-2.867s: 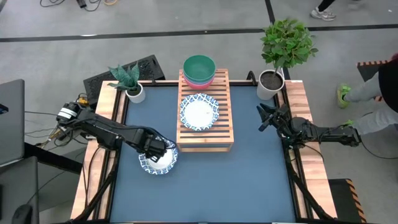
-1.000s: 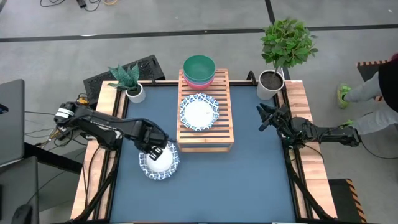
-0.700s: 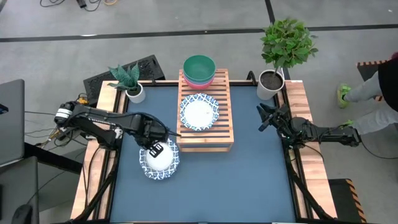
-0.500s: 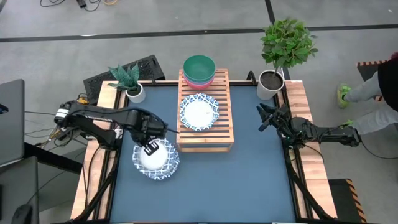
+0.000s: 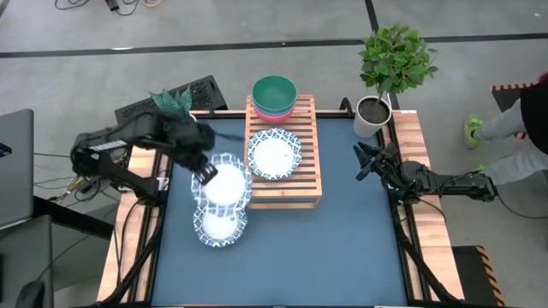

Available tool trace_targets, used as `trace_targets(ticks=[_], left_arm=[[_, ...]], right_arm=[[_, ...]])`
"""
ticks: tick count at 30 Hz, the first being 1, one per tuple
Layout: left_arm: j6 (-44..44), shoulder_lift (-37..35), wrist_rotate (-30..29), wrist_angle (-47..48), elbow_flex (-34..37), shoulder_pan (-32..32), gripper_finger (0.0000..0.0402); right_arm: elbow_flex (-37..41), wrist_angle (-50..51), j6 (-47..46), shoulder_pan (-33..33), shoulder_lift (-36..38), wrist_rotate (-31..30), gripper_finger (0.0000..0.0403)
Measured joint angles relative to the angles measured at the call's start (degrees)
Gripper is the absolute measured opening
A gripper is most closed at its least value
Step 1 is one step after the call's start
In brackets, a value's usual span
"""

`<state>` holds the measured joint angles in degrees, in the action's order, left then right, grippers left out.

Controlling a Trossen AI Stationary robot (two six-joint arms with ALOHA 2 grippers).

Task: Place and stack bowls onto a shelf
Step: Stack the white patterned bowl on the white patterned bowl

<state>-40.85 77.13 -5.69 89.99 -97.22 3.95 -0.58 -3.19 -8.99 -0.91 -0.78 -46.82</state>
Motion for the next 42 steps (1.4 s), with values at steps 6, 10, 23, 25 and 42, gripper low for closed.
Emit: trace_targets(ticks=[6, 10, 23, 25, 42], left_arm=[[1.63, -0.38, -5.85, -0.29, -8.09, 4.66, 0.0], [4.37, -0.34, -7.62, -4.38, -10.09, 8.93, 0.0], [15.45, 8.7, 7.03, -15.43, -10.13, 19.07, 0.0], [16.28, 10.66, 10.04, -17.4, -10.13, 20.19, 0.0], [17.84, 17.74, 20.29, -24.22, -10.26, 26.73, 0.0]], right_arm=[[0.0, 0.01, 0.0, 0.0, 0.0, 0.01, 0.0143], [0.0, 0.01, 0.02, 0.0, -0.02, 0.01, 0.0143], [0.0, 0.01, 0.0, 0.0, -0.01, 0.01, 0.0143], [0.0, 0.0, 0.0, 0.0, 0.0, 0.01, 0.0143], [0.0, 0.01, 0.48, 0.0, -0.02, 0.01, 0.0143]])
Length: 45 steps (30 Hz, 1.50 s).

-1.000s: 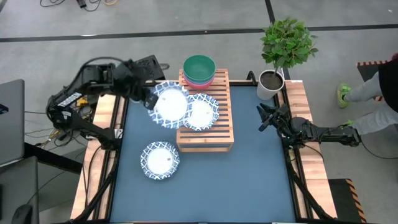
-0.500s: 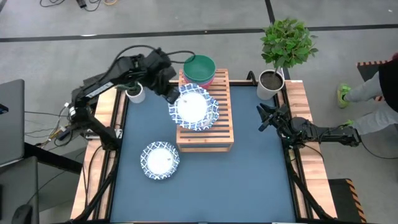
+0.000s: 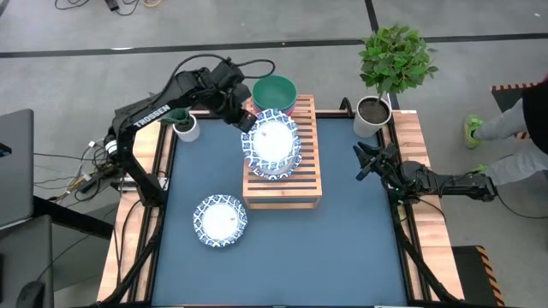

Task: Place and stack bowls onto a shelf
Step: Stack the white patterned bowl on the white patterned bowl

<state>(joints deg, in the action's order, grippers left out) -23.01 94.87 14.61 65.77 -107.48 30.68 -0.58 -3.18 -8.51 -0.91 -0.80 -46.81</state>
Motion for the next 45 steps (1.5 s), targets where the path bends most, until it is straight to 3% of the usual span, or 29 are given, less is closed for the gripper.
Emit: trace_targets(ticks=[41, 45], left_arm=[[-0.3, 1.84, 0.75, 0.89, -0.02, -1.79, 0.0], [-0.11, 1.84, 0.13, 0.45, -0.02, -1.79, 0.0015]], right_arm=[[0.0, 0.0, 0.0, 0.0, 0.02, -0.02, 0.0143], [0.0, -0.01, 0.0, 0.0, 0.0, -0.02, 0.0143]])
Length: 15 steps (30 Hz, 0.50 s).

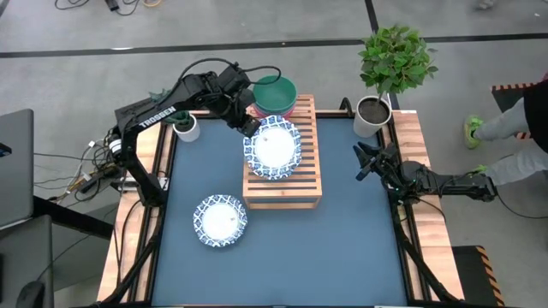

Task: Place and stack bowls onto a shelf
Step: Stack the white patterned bowl on the white patterned bowl

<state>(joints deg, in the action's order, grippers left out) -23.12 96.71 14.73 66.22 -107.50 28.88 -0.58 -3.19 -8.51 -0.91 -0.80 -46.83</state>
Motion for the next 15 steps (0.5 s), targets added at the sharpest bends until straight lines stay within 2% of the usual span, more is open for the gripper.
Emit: trace_targets(ticks=[12, 15], left_arm=[[2.08, 0.0, 3.63, -0.26, 0.0, -0.02, 0.0118], [3.47, -0.24, 7.48, 1.89, 0.0, 0.14, 0.0133]], right_arm=[[0.0, 0.01, 0.04, 0.0, 0.02, 0.0, 0.0143], [0.0, 0.01, 0.04, 0.0, 0.01, 0.0, 0.0143]])
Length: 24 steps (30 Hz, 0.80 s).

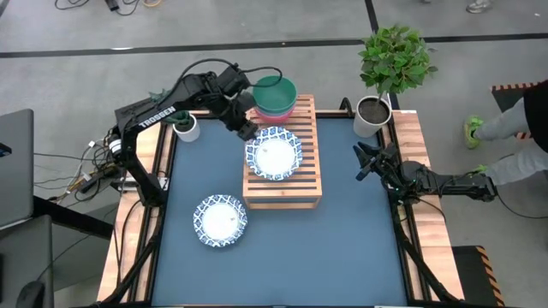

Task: Place and stack bowls onto a shelf
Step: Stack the white patterned bowl on the white patterned bowl

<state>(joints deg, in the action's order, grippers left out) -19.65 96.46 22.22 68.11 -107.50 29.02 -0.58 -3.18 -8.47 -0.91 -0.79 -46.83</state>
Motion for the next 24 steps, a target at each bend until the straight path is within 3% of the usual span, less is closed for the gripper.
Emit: trace_targets(ticks=[5, 7, 9, 11, 14, 24], left_arm=[[5.4, -2.09, 5.34, 13.32, -0.02, -1.16, 0.0142], [6.89, -2.92, 1.07, 18.94, -0.02, -3.33, 0.0142], [5.69, -3.59, -6.76, 22.38, 0.03, -6.6, 0.0142], [2.69, -4.82, -12.94, 21.4, 0.95, -10.58, 0.0142], [0.73, -5.85, -16.47, 21.43, 1.87, -17.1, 0.0142], [-7.03, -6.2, -18.19, 19.23, 11.49, -33.81, 0.0142]], right_arm=[[0.0, 0.0, -0.02, 0.0, 0.01, 0.0, 0.0143], [0.0, 0.0, 0.0, 0.0, 0.01, 0.0, 0.0143], [0.0, 0.0, -0.02, 0.0, -0.01, 0.0, 0.0143], [0.0, 0.0, -0.02, 0.0, 0.0, 0.0, 0.0143], [0.0, 0.0, -0.02, 0.0, 0.0, 0.01, 0.0143], [0.0, 0.0, 0.0, 0.0, 0.0, 0.02, 0.0143]])
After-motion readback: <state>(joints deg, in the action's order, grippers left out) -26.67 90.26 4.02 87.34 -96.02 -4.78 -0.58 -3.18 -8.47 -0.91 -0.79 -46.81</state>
